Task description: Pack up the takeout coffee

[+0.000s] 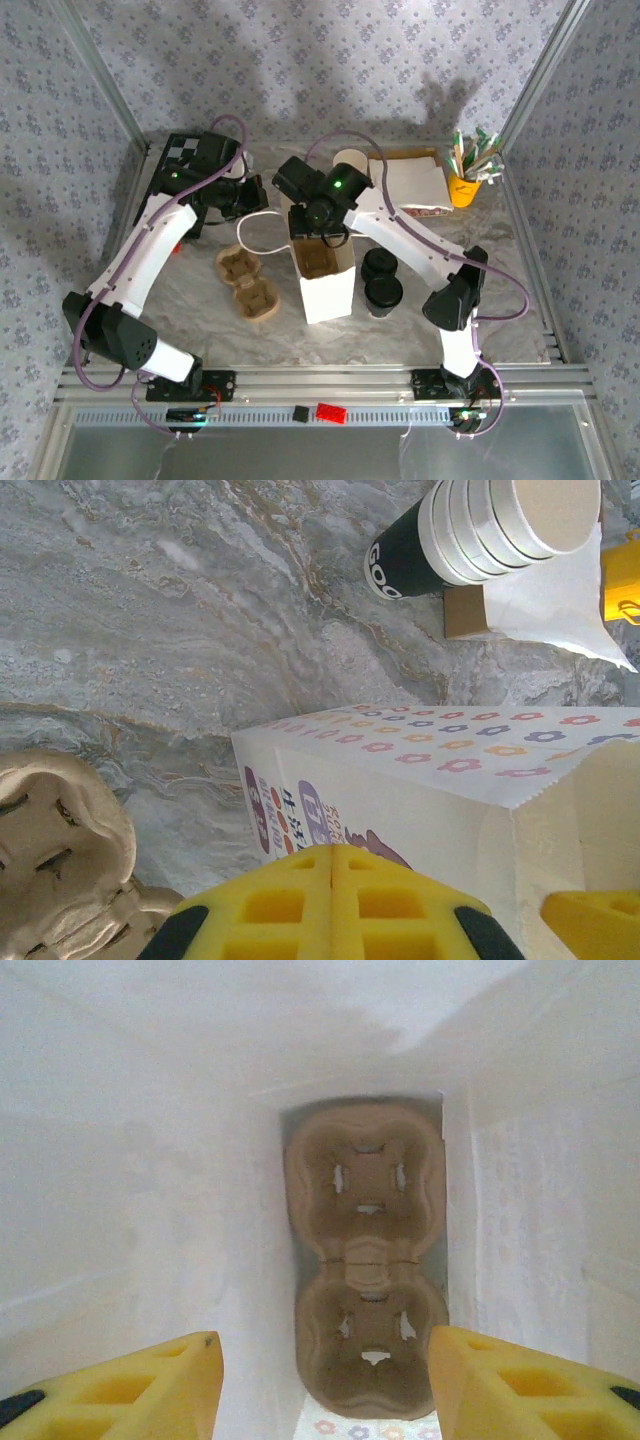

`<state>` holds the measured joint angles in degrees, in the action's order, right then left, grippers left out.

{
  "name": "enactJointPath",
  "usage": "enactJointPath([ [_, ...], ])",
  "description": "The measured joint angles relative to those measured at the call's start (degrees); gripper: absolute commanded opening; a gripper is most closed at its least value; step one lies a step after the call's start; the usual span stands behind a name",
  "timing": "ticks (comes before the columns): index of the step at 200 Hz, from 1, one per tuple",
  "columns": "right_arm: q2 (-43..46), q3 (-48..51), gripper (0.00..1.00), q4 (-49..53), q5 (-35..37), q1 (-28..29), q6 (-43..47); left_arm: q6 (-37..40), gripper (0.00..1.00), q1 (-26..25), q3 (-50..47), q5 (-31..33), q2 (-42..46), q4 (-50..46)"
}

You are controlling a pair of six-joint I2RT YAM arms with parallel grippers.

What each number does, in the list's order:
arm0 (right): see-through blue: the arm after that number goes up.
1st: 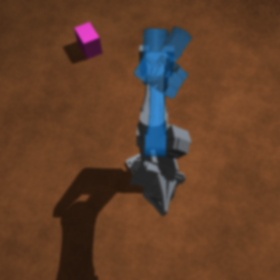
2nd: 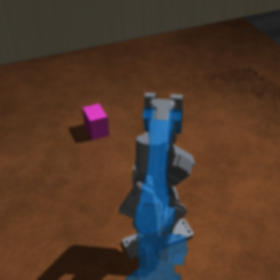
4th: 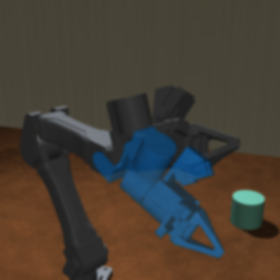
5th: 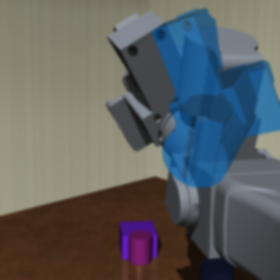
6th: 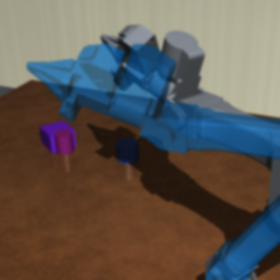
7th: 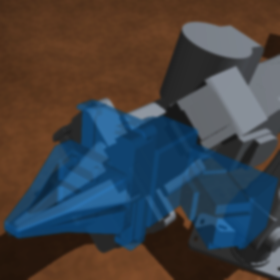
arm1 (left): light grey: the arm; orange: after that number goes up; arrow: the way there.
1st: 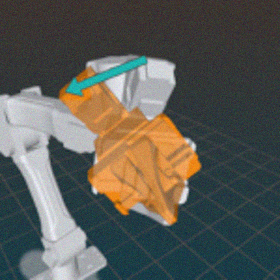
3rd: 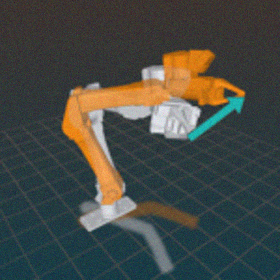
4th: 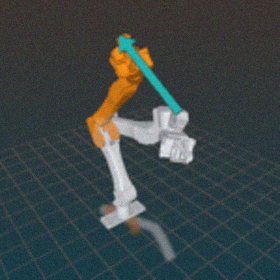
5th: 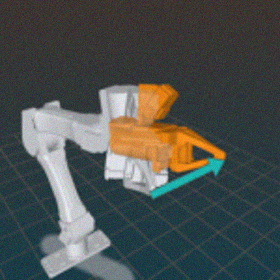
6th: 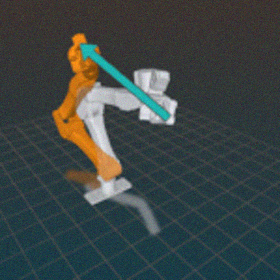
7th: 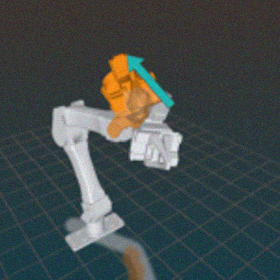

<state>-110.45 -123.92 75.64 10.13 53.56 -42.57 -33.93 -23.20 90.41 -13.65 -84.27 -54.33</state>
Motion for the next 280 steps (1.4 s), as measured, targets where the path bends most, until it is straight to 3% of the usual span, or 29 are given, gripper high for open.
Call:
enactJointPath([
  [93, 5.86, -4.90, 0.63, 2.86, 1.29, 1.49, 4.79, 1.97, 0.24, 0.00, 6.43, 6.16, 1.92, -4.26],
  [180, 16.70, 3.69, 0.67, 2.99, 2.51, 3.34, 9.11, 2.80, 0.31, -1.11, 7.80, 15.04, 13.70, -12.81],
  [206, 18.27, 6.12, 0.67, 3.02, 2.51, 4.15, 10.47, 2.10, 0.32, -4.85, 8.28, 17.49, 16.02, -16.20],
  [280, 18.95, 9.53, 0.69, 3.06, 2.36, 5.25, 13.00, -6.38, 0.43, -22.40, 6.86, 22.45, 17.64, -18.69],
])
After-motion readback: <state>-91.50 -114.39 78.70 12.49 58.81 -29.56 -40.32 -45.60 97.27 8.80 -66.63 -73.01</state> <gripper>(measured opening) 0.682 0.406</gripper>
